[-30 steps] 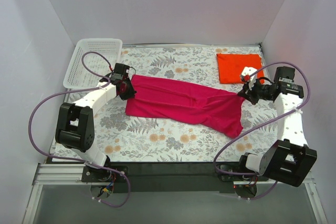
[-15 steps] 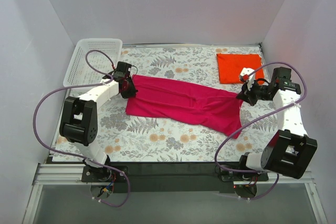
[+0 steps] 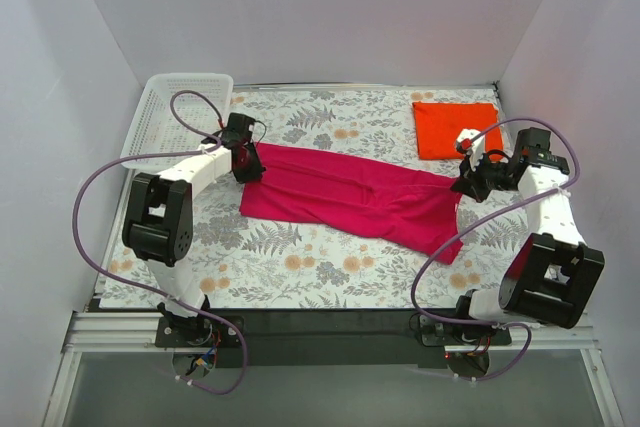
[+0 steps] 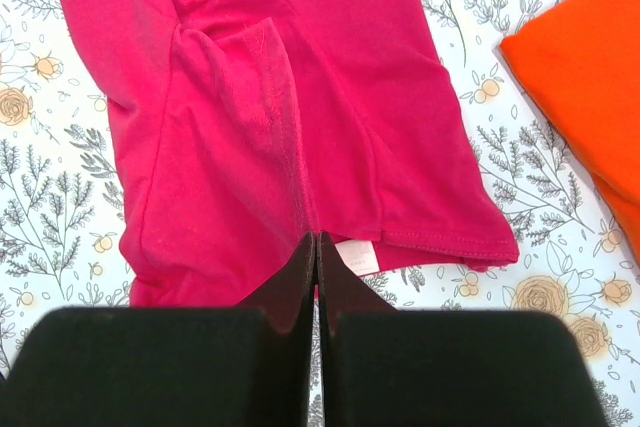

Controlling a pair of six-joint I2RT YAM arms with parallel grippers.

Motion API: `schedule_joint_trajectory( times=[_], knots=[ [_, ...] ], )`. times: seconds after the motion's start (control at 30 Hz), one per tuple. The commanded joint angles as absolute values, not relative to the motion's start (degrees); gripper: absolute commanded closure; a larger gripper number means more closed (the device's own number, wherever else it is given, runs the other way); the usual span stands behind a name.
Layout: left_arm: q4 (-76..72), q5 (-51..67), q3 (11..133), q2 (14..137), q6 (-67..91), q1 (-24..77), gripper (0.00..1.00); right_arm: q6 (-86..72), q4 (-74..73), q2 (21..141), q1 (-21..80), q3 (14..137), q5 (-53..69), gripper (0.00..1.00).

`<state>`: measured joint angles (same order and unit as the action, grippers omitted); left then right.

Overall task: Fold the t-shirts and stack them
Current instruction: Fold the tshirt

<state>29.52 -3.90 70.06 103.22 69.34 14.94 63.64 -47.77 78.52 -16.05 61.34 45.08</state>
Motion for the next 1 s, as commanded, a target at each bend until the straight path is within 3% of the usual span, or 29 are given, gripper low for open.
schedule_joint_trajectory(
  times=[0.0, 0.97],
  knots=[
    [29.0, -5.4, 72.4, 102.7, 68.5, 15.3, 1.0, 61.4, -45.7, 79.2, -16.3, 61.1, 44.5, 0.99],
    [27.8, -8.5, 74.3, 105.6, 66.5, 17.0, 1.0, 59.3, -45.4, 84.0, -14.2, 65.1, 44.9, 0.99]
  ],
)
